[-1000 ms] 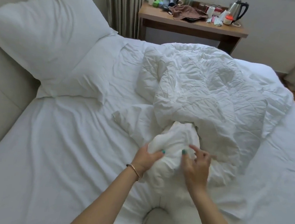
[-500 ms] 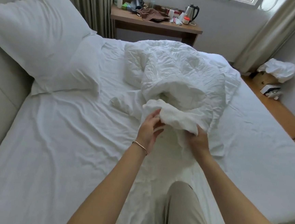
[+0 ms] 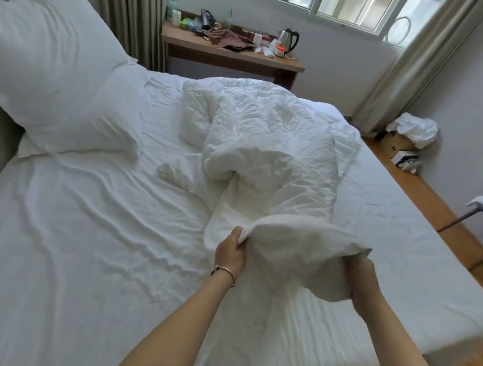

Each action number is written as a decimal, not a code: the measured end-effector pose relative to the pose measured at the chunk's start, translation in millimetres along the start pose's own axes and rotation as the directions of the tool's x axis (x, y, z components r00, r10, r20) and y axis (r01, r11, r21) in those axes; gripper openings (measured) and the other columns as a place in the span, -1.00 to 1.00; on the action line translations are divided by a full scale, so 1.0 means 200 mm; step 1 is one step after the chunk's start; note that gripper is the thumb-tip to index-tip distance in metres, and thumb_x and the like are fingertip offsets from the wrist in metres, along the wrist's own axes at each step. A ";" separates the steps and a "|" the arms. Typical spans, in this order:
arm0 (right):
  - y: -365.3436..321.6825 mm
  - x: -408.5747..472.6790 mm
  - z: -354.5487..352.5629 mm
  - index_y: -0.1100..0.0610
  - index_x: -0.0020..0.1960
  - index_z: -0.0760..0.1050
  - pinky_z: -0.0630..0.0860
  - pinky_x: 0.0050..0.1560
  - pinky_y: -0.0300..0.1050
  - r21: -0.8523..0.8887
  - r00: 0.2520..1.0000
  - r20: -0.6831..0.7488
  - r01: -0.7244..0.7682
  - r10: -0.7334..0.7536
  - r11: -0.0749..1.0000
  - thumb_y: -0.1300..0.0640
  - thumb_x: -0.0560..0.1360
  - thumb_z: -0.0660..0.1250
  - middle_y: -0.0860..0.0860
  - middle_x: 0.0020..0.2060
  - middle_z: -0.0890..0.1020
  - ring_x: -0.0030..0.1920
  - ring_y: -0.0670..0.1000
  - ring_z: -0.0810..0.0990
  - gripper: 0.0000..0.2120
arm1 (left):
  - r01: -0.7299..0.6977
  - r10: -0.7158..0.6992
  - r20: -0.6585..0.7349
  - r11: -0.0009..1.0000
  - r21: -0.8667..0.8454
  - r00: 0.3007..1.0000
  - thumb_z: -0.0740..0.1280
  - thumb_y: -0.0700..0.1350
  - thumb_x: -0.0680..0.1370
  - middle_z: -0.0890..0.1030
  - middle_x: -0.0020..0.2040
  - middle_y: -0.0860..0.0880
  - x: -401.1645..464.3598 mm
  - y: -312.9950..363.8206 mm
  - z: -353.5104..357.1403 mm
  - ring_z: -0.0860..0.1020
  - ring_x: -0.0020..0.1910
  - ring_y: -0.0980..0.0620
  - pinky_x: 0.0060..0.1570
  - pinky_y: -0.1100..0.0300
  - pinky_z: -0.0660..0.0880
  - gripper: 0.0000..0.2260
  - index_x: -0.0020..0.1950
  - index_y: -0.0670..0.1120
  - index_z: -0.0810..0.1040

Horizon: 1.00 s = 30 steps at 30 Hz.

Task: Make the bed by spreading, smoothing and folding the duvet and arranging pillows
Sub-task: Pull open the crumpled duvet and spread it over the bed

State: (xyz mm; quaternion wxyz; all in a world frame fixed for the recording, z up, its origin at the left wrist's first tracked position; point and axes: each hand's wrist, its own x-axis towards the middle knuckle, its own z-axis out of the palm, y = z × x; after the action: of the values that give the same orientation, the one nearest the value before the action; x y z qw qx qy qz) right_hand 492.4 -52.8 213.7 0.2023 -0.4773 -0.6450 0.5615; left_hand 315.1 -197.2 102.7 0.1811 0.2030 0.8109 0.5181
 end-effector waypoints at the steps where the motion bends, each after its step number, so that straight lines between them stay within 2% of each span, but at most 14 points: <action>1: 0.06 0.02 -0.08 0.14 0.15 0.54 0.50 -0.02 -0.04 -0.211 1.000 -0.016 -0.020 0.017 0.977 -0.06 0.56 0.29 0.17 0.09 0.63 0.00 0.09 0.59 -0.69 | -0.038 0.039 0.012 0.999 -0.010 0.999 0.06 -0.07 0.45 0.53 -0.23 -0.04 -0.02 0.04 0.00 0.54 -0.17 -0.18 -0.20 0.03 0.39 -0.85 -0.08 0.05 0.39; 4: 0.19 0.02 -0.23 -0.01 0.13 0.54 0.46 0.13 0.12 -0.534 0.994 0.089 -0.002 0.058 0.845 0.16 0.44 0.42 0.19 0.21 0.55 0.15 0.14 0.53 -0.73 | -0.325 0.317 0.072 0.935 0.145 0.946 0.09 -0.19 0.39 0.61 -0.10 -0.21 -0.05 0.19 0.03 0.57 -0.10 -0.23 -0.14 0.00 0.47 -0.66 0.07 -0.17 0.53; 6: 0.19 -0.02 -0.29 -0.13 0.29 0.42 0.32 0.35 0.03 -0.527 0.978 0.183 0.182 -0.098 0.830 0.21 0.35 0.36 0.06 0.40 0.32 0.39 0.05 0.33 -0.45 | -0.530 0.489 0.219 0.820 0.214 0.844 0.14 -0.18 0.40 0.62 -0.08 -0.22 -0.07 0.29 0.08 0.58 -0.09 -0.22 -0.09 -0.01 0.50 -0.68 0.04 -0.21 0.57; 8: 0.17 -0.07 -0.31 -0.25 0.48 0.12 0.13 0.47 -0.06 -0.401 0.893 0.422 0.339 -0.157 0.851 0.21 0.29 0.36 -0.20 0.47 0.10 0.47 -0.15 0.11 -0.13 | -0.619 0.522 0.361 0.746 0.247 0.773 0.19 -0.17 0.44 0.61 -0.07 -0.20 -0.11 0.34 0.13 0.56 -0.06 -0.21 -0.03 0.02 0.46 -0.72 0.07 -0.20 0.58; 10: 0.17 -0.13 -0.27 -0.38 0.48 -0.12 0.02 0.48 -0.02 -0.454 0.778 0.617 0.475 -0.118 0.754 -0.02 0.24 0.42 -0.29 0.48 0.05 0.45 -0.21 0.07 0.01 | -0.632 0.487 0.458 0.734 0.247 0.744 0.24 -0.22 0.46 0.60 -0.06 -0.18 -0.17 0.36 0.19 0.54 -0.01 -0.19 0.01 0.08 0.41 -0.74 0.10 -0.21 0.59; 12: 0.24 -0.15 -0.21 -0.36 0.47 -0.22 0.15 0.43 -0.02 -0.552 0.797 0.588 0.520 -0.138 0.651 -0.22 0.20 0.46 -0.22 0.45 0.14 0.36 -0.18 0.20 0.09 | -0.645 0.485 0.494 0.731 0.225 0.722 0.22 -0.23 0.44 0.59 -0.08 -0.18 -0.27 0.40 0.24 0.53 -0.03 -0.17 -0.02 0.13 0.38 -0.72 0.08 -0.23 0.60; 15: 0.34 -0.14 -0.19 -0.30 0.44 0.12 0.48 0.08 -0.12 -0.524 0.858 0.459 0.470 -0.230 0.711 0.06 0.35 0.44 -0.11 0.15 0.55 0.13 -0.02 0.55 -0.21 | -0.682 0.559 0.457 0.713 0.161 0.692 0.16 -0.03 0.41 0.61 -0.14 -0.14 -0.43 0.43 0.29 0.55 -0.11 -0.14 -0.08 0.10 0.46 -0.64 0.00 -0.20 0.62; 18: 0.42 -0.12 -0.29 -0.30 0.22 0.45 0.51 0.03 -0.12 -0.506 0.826 0.497 0.524 -0.265 0.685 0.27 0.33 0.32 -0.19 -0.01 0.64 0.04 -0.08 0.60 -0.39 | -0.508 0.434 0.290 0.816 0.274 0.853 0.17 0.29 0.33 0.62 0.09 0.07 -0.50 0.35 0.22 0.53 0.15 0.03 0.23 0.09 0.35 -0.50 0.10 0.07 0.61; 20: 0.48 -0.13 -0.36 -0.25 0.14 0.56 0.54 0.06 -0.12 -0.402 0.820 0.502 0.501 -0.273 0.766 0.40 0.28 0.27 -0.21 -0.02 0.67 0.05 -0.16 0.61 -0.35 | -0.124 0.129 0.011 0.924 0.360 0.992 0.16 0.49 0.21 0.40 0.39 0.07 -0.51 0.27 0.16 0.30 0.42 0.01 0.41 -0.01 0.17 -0.26 0.34 0.22 0.41; 21: 0.49 -0.14 -0.39 -0.19 0.12 0.59 0.54 0.06 -0.14 -0.323 0.827 0.490 0.467 -0.276 0.823 0.47 0.28 0.24 -0.19 -0.03 0.68 0.05 -0.18 0.62 -0.34 | 0.150 -0.131 -0.093 0.959 0.239 0.987 0.22 0.52 0.16 0.28 0.46 0.00 -0.53 0.25 0.15 0.22 0.46 -0.06 0.43 -0.07 0.15 -0.12 0.43 0.22 0.26; 23: 0.50 -0.16 -0.44 -0.07 0.10 0.63 0.54 0.03 -0.16 -0.155 0.851 0.457 0.365 -0.261 0.918 0.56 0.31 0.25 -0.14 -0.04 0.70 0.05 -0.16 0.64 -0.38 | 0.504 -0.524 -0.056 0.839 -0.204 0.850 0.44 0.41 0.21 0.29 0.41 -0.11 -0.52 0.15 0.19 0.32 0.37 -0.14 0.37 -0.08 0.28 -0.02 0.48 0.10 0.11; 25: 0.51 -0.18 -0.48 -0.03 0.09 0.62 0.57 0.01 -0.16 -0.025 0.872 0.432 0.267 -0.230 0.963 0.55 0.36 0.32 -0.09 -0.03 0.71 0.06 -0.09 0.65 -0.45 | 0.622 -0.636 0.114 0.676 -0.394 0.763 0.56 0.34 0.14 0.44 0.28 -0.10 -0.51 -0.01 0.26 0.48 0.22 -0.11 0.30 -0.06 0.40 -0.09 0.32 0.00 0.28; 27: 0.51 -0.17 -0.52 -0.01 0.11 0.61 0.60 -0.02 -0.14 0.045 0.886 0.426 0.183 -0.184 0.982 0.51 0.38 0.38 -0.04 -0.03 0.71 0.08 -0.01 0.65 -0.51 | 0.620 -0.576 0.229 0.722 -0.306 0.785 0.51 0.39 0.11 0.51 0.30 -0.12 -0.51 -0.12 0.32 0.51 0.23 -0.12 0.30 0.00 0.40 -0.13 0.28 -0.06 0.50; 30: 0.50 -0.12 -0.58 -0.12 0.12 0.59 0.58 0.01 -0.19 -0.164 0.855 0.511 0.198 -0.088 0.966 0.37 0.32 0.44 -0.09 0.01 0.69 0.15 0.02 0.61 -0.50 | 0.481 -0.456 0.153 0.817 -0.318 0.877 0.33 0.01 0.48 0.54 0.26 -0.21 -0.51 0.13 0.30 0.52 0.23 -0.16 -0.01 0.17 0.50 -0.52 0.31 -0.25 0.48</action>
State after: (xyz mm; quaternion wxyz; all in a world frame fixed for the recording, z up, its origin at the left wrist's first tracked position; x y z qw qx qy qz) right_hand 635.5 -19.2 161.8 0.0182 -0.2847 -0.7649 0.5776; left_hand 435.6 -192.7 111.1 0.3640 -0.0199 0.7247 0.5847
